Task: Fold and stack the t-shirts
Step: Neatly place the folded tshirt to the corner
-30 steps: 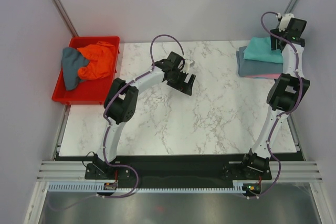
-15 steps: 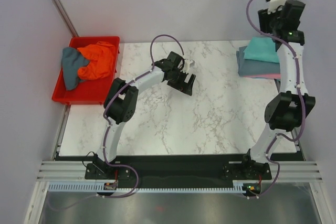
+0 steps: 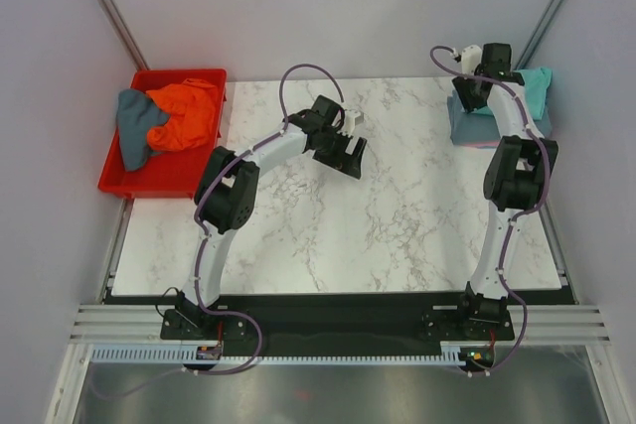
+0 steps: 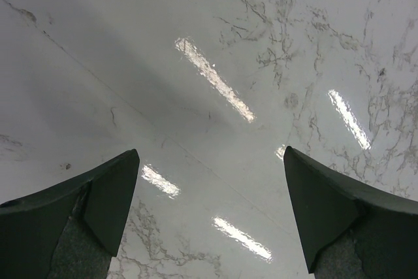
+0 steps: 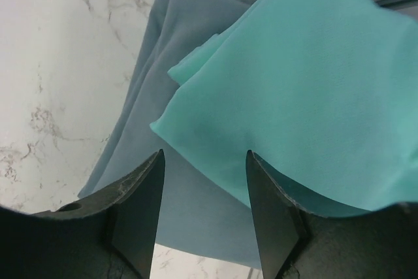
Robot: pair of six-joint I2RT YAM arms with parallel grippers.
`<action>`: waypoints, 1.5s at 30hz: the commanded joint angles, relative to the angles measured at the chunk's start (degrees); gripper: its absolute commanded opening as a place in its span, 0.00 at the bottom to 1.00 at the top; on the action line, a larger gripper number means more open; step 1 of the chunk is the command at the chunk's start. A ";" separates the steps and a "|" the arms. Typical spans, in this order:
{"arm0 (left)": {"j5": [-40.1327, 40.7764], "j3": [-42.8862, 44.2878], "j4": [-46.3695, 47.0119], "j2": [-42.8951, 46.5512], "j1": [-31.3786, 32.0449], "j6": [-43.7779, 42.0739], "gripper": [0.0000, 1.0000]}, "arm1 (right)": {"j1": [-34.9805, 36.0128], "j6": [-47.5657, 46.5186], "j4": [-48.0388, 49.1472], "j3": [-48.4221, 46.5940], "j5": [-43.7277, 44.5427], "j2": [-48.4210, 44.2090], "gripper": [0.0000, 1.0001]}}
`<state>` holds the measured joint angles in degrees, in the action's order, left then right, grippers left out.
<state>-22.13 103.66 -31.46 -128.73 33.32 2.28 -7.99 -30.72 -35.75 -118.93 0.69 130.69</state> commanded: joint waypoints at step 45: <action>-1.16 -0.03 0.52 2.78 -0.01 0.18 0.99 | 3.59 -1.36 2.17 1.49 7.22 -4.02 0.00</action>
<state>-22.59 102.96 -31.44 -128.73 33.19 2.31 -4.80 -31.53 -33.74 -119.77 6.55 133.69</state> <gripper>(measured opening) 0.993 0.010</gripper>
